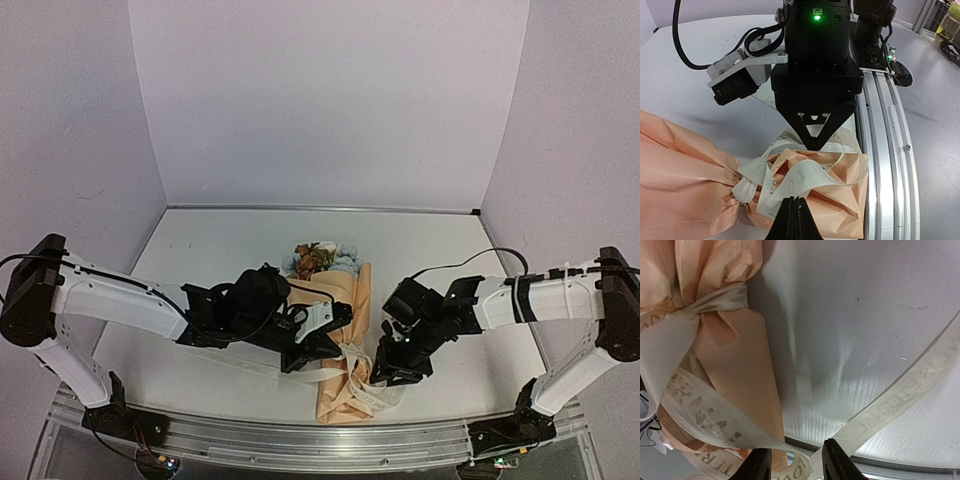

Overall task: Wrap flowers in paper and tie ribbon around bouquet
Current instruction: Cross the ribbon over the folded bouquet.

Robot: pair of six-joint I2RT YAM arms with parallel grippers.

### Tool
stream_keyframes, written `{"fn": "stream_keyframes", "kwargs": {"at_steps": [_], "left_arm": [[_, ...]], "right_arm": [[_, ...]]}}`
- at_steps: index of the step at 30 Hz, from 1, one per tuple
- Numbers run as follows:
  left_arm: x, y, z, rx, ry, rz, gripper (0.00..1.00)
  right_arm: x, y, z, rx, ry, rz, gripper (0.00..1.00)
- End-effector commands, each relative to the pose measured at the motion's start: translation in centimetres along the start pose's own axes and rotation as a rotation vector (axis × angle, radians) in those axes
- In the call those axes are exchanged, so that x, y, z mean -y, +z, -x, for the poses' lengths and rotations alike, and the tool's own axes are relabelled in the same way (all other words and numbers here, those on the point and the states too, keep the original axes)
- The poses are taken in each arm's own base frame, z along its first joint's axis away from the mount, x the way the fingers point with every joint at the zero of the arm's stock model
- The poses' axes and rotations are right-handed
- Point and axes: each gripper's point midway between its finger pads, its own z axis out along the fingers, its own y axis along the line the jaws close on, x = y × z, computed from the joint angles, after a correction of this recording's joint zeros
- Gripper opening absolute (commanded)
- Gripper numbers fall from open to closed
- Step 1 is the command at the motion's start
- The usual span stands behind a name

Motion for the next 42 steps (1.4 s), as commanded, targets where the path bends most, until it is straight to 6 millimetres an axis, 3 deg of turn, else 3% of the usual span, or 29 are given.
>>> {"fn": "stream_keyframes", "kwargs": {"at_steps": [1, 3, 5, 13, 17, 24, 30, 36, 42], "left_arm": [[-0.2, -1.0, 1.1, 0.035, -0.005, 0.029, 0.0], [-0.3, -1.0, 1.0, 0.034, -0.008, 0.036, 0.0], [-0.3, -1.0, 0.8, 0.03, -0.013, 0.037, 0.0], [-0.8, -1.6, 0.3, 0.04, -0.034, 0.078, 0.0], [-1.0, -1.7, 0.5, 0.057, -0.038, 0.085, 0.0], [-1.2, -1.4, 0.9, 0.079, -0.035, 0.082, 0.0], [-1.5, -0.4, 1.6, 0.088, -0.041, 0.078, 0.0], [-2.3, 1.3, 3.3, 0.118, -0.052, 0.087, 0.02], [-1.8, 1.9, 2.8, 0.127, -0.038, 0.069, 0.06]], "right_arm": [[-0.7, 0.2, 0.7, 0.044, 0.016, 0.018, 0.24], [-0.8, -0.3, 0.7, 0.055, 0.011, 0.016, 0.09], [-0.8, -1.3, 0.4, 0.041, -0.009, -0.01, 0.0], [-2.1, -5.5, 0.3, 0.024, -0.094, -0.062, 0.0], [-3.6, -7.2, 0.9, 0.003, -0.102, -0.041, 0.0], [-6.1, -9.5, 4.1, -0.05, 0.015, 0.009, 0.0], [-7.8, -9.5, 6.0, -0.097, 0.071, -0.001, 0.0], [-6.8, -8.7, 7.7, -0.086, 0.141, -0.072, 0.0], [-6.5, -8.8, 9.4, -0.083, 0.202, -0.075, 0.0]]}}
